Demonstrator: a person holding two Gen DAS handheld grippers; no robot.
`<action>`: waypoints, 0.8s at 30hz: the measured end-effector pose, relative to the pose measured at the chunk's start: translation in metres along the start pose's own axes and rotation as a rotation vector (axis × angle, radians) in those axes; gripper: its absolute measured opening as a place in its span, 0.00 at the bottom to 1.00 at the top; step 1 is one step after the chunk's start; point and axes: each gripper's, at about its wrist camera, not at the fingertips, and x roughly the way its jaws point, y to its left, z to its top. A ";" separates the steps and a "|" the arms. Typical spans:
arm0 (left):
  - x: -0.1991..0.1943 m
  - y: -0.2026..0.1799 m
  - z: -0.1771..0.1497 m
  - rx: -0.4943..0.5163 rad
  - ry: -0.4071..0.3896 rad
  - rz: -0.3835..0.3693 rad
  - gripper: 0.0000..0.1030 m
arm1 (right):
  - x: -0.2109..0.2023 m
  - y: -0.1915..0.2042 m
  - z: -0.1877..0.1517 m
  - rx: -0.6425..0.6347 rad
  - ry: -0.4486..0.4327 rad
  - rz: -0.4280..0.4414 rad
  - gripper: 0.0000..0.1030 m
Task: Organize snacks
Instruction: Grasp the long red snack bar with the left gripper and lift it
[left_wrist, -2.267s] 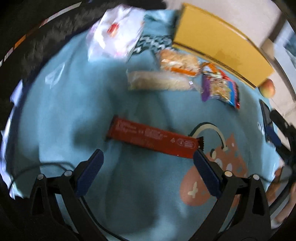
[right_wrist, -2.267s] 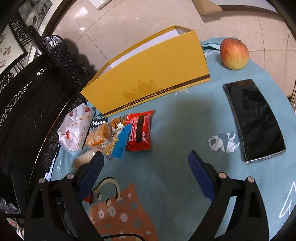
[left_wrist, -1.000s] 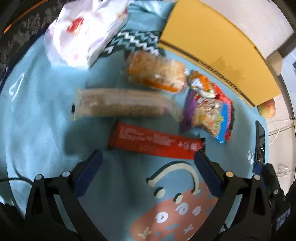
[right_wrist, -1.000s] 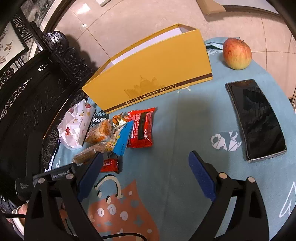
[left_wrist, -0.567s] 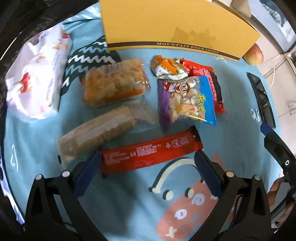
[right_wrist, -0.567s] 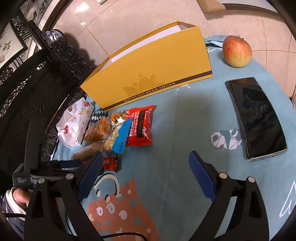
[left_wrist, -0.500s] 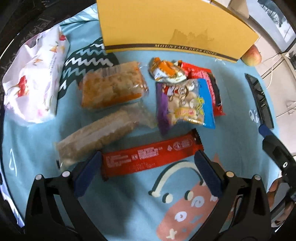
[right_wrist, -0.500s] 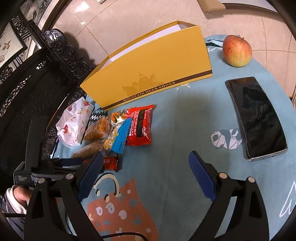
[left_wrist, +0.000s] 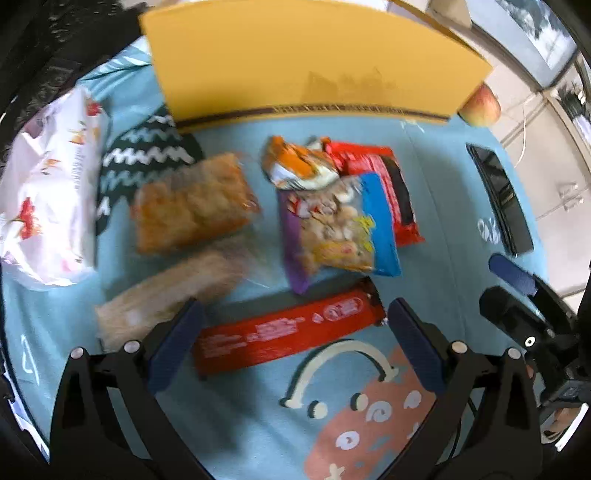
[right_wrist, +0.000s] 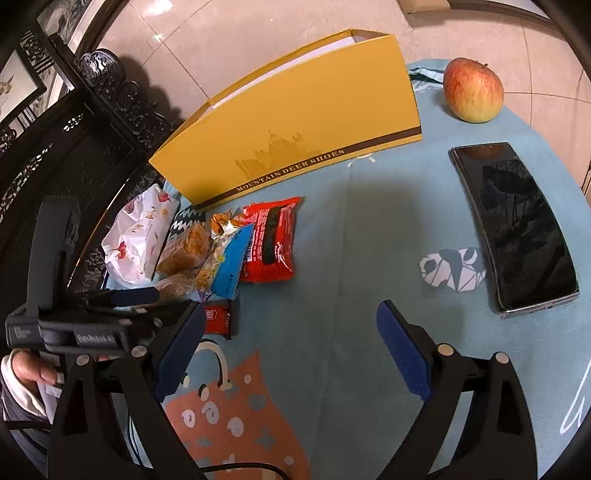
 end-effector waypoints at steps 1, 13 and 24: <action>0.004 -0.004 -0.001 0.010 0.004 0.005 0.98 | 0.000 0.000 0.000 0.001 0.002 0.000 0.91; 0.025 -0.024 -0.014 0.195 0.138 0.070 0.98 | 0.003 -0.003 0.000 0.021 0.022 -0.007 0.91; 0.005 -0.020 -0.020 0.170 0.117 0.064 0.30 | 0.003 -0.003 -0.001 0.012 0.023 -0.021 0.91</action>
